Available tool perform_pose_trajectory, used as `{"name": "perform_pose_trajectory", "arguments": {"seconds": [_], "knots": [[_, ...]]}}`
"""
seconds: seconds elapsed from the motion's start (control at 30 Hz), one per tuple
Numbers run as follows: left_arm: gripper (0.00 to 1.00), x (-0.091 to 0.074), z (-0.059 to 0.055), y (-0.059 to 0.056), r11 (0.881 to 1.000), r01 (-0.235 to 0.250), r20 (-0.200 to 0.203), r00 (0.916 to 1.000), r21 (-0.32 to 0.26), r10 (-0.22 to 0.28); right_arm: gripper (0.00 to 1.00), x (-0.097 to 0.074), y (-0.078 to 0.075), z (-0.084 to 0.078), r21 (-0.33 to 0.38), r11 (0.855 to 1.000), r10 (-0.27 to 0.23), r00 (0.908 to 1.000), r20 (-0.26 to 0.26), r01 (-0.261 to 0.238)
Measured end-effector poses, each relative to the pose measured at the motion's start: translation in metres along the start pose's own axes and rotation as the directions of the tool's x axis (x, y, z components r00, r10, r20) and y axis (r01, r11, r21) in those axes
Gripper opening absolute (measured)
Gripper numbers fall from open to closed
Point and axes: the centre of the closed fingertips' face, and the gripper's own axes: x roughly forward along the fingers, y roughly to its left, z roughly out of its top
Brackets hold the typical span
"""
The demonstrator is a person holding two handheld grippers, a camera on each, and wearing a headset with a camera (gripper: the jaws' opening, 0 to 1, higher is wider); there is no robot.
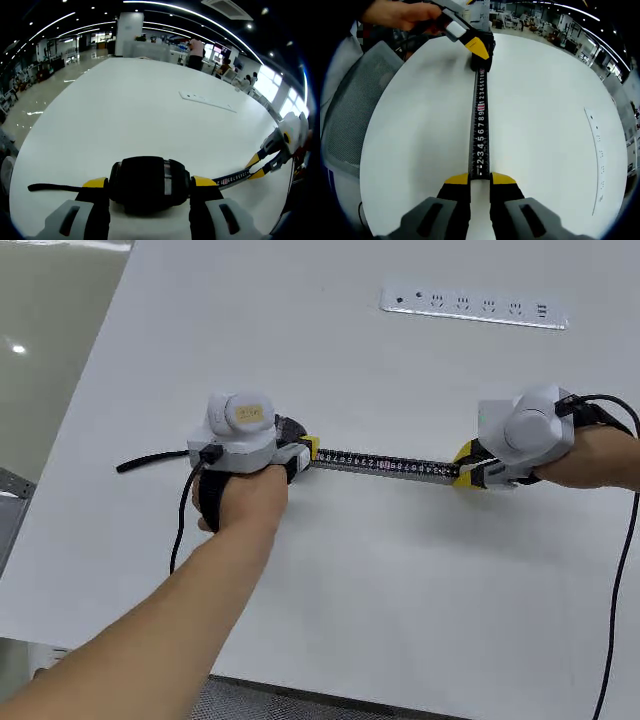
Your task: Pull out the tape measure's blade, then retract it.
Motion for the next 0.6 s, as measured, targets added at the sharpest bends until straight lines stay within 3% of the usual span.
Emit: {"name": "perform_pose_trajectory", "arguments": {"seconds": [0.6], "knots": [[0.61, 0.000, 0.000, 0.001, 1.000, 0.002, -0.003, 1.0000, 0.001, -0.002, 0.12, 0.006, -0.001, 0.016, -0.006, 1.000, 0.008, 0.9998, 0.016, -0.008]]}}
